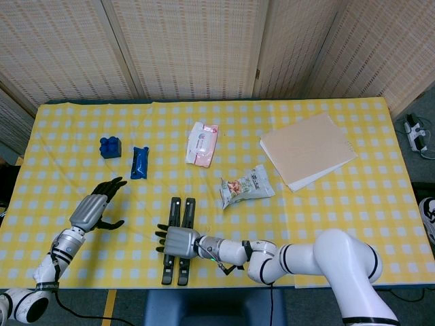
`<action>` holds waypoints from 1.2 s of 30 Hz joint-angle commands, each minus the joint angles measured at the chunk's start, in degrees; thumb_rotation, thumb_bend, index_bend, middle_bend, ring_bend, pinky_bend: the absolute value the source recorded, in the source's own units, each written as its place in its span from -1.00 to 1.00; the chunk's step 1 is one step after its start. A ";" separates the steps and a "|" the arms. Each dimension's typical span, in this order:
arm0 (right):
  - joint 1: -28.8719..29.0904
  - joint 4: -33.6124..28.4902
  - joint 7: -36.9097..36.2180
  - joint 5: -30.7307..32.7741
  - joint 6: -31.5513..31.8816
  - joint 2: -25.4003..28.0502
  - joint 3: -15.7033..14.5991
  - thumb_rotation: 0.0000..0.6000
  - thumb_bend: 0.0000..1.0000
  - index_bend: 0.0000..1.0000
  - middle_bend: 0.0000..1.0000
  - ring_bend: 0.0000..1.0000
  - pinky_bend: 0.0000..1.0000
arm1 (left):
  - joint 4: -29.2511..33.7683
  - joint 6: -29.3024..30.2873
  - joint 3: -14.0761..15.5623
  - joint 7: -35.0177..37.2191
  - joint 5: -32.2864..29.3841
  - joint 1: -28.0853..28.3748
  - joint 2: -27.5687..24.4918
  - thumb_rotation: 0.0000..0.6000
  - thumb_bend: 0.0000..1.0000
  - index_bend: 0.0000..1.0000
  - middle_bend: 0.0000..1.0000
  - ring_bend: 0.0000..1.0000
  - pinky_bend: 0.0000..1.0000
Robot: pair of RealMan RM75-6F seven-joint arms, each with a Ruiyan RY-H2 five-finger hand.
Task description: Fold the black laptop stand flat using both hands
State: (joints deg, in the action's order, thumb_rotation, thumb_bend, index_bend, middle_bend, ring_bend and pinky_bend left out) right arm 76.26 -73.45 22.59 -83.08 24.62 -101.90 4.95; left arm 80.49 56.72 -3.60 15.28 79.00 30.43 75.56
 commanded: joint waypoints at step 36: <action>-6.54 1.62 -6.54 -7.85 14.67 0.76 -3.36 1.00 -0.37 -1.00 -0.99 -0.98 -1.00 | 1.39 1.02 -0.94 -1.73 0.04 -0.15 -0.24 1.00 -0.46 -1.00 -1.00 -1.00 -1.00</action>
State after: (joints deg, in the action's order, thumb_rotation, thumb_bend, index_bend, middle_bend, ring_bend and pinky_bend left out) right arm 70.94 -69.87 14.17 -92.04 38.64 -102.49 1.29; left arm 81.67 57.54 -4.43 13.82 79.08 30.32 75.48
